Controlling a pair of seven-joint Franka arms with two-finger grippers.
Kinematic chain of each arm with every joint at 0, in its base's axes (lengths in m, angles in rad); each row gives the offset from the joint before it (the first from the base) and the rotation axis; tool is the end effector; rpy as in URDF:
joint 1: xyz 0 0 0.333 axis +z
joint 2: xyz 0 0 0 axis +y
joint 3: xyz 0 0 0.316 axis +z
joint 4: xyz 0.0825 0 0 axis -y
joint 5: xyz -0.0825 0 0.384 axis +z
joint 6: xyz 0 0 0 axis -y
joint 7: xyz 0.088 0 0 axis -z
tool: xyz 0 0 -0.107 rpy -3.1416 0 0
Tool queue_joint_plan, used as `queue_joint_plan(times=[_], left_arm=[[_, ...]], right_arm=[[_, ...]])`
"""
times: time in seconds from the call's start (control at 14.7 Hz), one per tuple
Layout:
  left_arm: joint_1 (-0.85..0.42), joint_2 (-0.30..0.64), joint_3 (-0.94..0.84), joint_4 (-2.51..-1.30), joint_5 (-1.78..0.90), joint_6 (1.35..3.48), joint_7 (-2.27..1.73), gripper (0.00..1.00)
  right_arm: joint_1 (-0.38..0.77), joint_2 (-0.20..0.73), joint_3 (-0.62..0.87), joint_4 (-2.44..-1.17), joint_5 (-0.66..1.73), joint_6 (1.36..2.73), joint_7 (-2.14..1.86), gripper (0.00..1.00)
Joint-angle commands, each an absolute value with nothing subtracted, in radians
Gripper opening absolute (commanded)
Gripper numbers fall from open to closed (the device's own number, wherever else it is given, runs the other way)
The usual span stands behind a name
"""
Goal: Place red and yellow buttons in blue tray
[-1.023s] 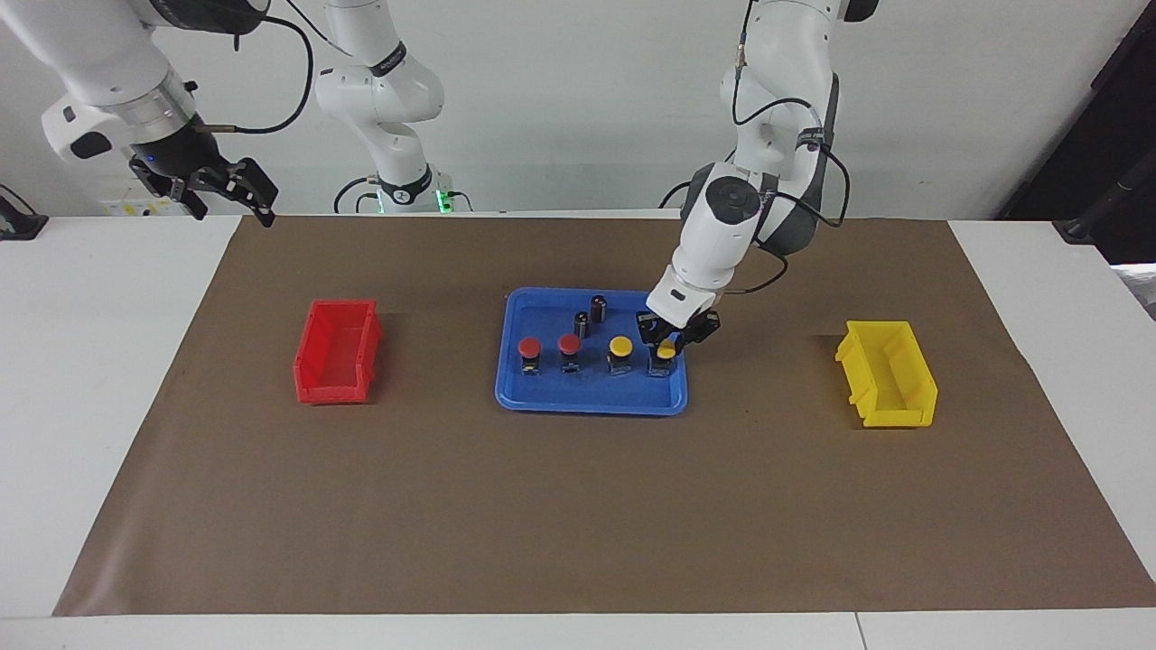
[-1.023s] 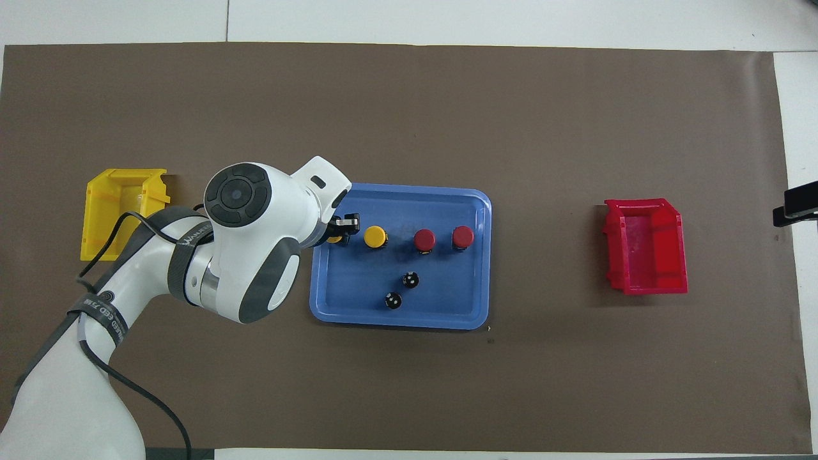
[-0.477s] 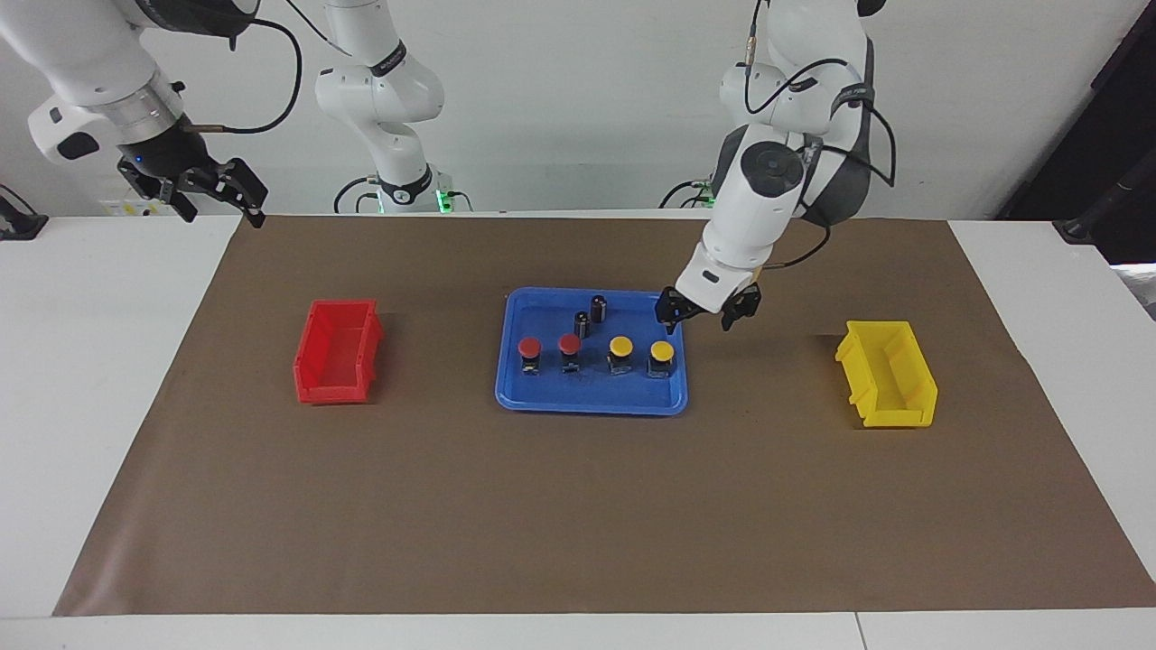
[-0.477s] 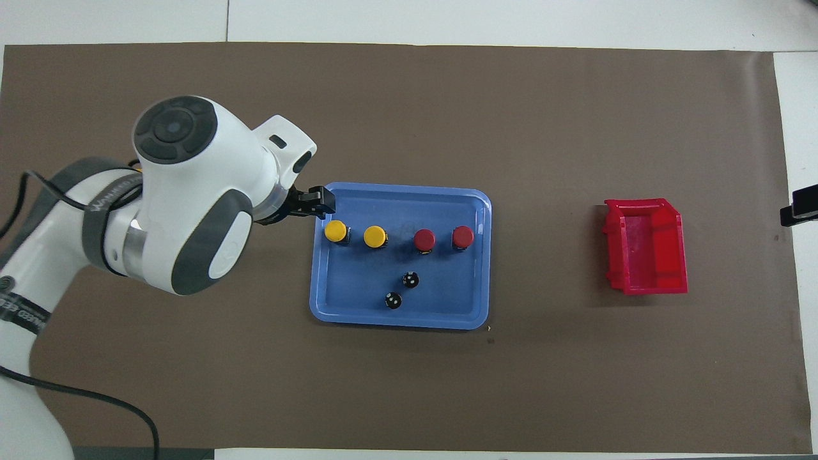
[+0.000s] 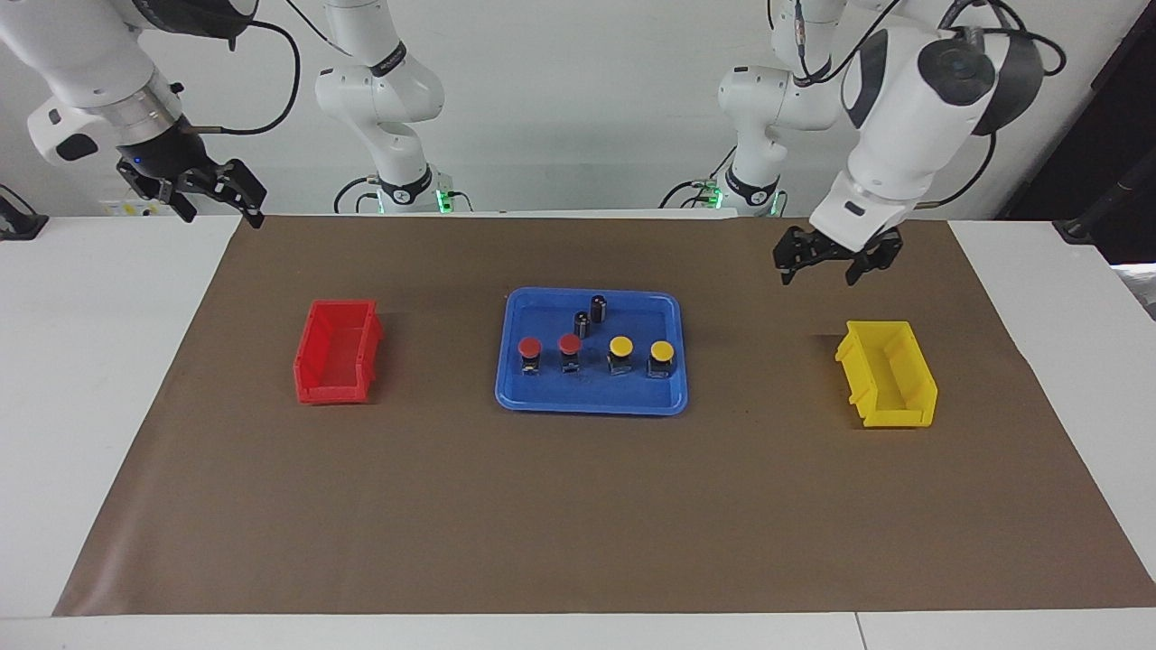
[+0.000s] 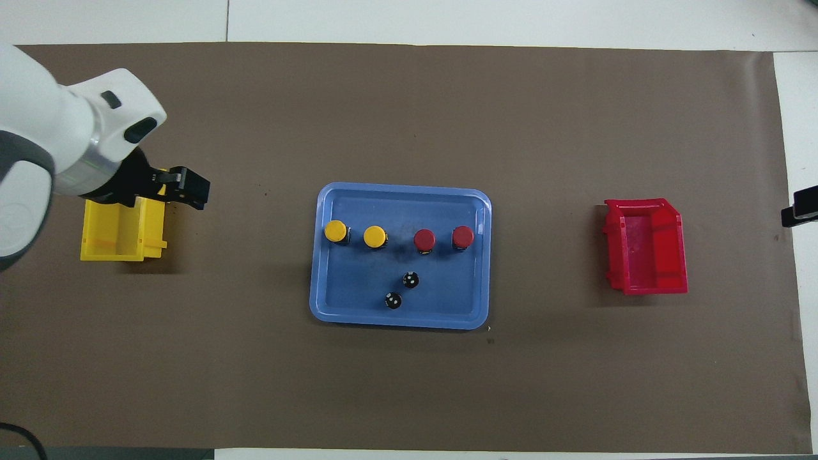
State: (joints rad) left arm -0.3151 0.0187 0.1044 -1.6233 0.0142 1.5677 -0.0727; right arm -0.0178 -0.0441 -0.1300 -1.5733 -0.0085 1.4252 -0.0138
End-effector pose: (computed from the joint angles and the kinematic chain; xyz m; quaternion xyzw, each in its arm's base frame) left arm 0.5450 -0.1155 0.5892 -0.9969 0.0691 0.0356 0.0132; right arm 0.5191 -0.0800 0.6350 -0.9964 0.0670 0.0521 0.0028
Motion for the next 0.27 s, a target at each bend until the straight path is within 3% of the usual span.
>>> queue_joint_plan(times=[0.0, 0.2], left_arm=[[-0.229, 0.002, 0.097, -1.559, 0.035, 1.478, -0.008, 1.0], [-0.192, 0.002, 0.097, -1.523, 0.028, 1.442, 0.049, 1.0]], right_arm=[[-0.008, -0.064, -0.124, -1.595, -0.014, 1.422, -0.035, 1.0], [-0.008, -0.064, -0.124, -1.595, -0.014, 1.422, -0.035, 1.0]])
